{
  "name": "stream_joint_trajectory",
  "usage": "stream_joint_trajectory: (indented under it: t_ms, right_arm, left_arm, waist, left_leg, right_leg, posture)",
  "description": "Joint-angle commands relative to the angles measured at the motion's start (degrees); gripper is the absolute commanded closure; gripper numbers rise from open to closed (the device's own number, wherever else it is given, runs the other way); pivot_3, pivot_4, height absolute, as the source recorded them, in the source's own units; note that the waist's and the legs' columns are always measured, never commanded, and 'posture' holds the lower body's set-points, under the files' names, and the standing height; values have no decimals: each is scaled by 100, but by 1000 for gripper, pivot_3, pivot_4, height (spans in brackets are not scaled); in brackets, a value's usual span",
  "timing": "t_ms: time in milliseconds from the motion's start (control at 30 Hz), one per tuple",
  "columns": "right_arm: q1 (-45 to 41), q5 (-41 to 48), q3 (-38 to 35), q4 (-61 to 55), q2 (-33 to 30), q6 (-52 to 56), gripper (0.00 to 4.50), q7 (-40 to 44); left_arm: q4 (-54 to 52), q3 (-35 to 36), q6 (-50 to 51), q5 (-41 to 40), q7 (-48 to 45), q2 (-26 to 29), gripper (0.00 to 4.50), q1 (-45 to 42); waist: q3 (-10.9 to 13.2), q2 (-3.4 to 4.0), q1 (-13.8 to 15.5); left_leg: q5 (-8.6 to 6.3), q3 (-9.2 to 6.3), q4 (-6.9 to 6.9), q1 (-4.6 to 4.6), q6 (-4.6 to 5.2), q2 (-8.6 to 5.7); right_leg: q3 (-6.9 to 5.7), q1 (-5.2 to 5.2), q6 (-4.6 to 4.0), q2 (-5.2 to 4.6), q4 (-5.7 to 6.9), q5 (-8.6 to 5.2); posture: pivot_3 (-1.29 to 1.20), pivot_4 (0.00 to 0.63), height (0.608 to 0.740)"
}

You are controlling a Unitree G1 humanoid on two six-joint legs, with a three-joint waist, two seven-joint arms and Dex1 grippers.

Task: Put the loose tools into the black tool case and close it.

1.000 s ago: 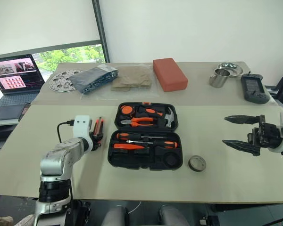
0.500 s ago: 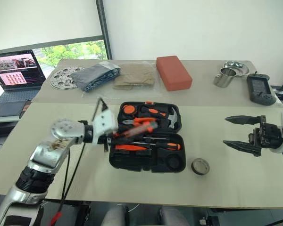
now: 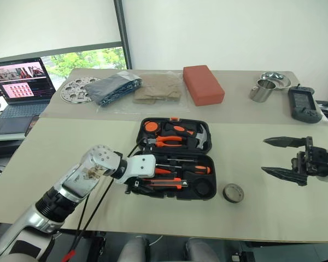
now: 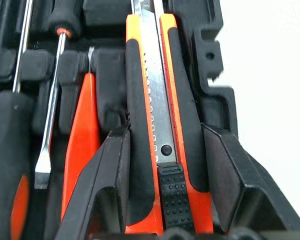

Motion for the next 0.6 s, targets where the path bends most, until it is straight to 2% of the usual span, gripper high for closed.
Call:
stream_joint_trajectory:
  t_ms: [33,500,567,600]
  right_arm:
    - [23,12,-241,-165,-10,66,0,268]
    - [-70,-68,-273,-112,12,27,0,268]
    - [-63,-69,-277,-103,6,19,0,268]
    - [-57,-70,-280,-102,2,21,0,268]
  left_arm:
    - [-67,-134,45,163,-12,-67,2843,-163]
    - [-3,-377,-265,464,-215,-174,2843,-288]
    - [-32,-362,-227,477,-200,-202,1827,-276]
    - [-43,-344,-208,471,-189,-214,1651,-269]
  waist:
    - [0,0,3]
    - [-1,1,19]
    - [-1,1,19]
    - [-1,1,19]
  left_leg:
    - [0,0,0,-3,0,0]
    - [0,0,14,2,0,-2]
    - [0,0,15,3,0,-2]
    - [0,0,15,3,0,-2]
  right_leg:
    - [0,0,0,0,1,0]
    - [-1,0,0,0,11,0]
    - [-1,0,0,0,11,0]
    - [-1,0,0,0,11,0]
  posture:
    - [0,150,740]
    - [0,150,740]
    - [0,150,740]
    - [0,150,740]
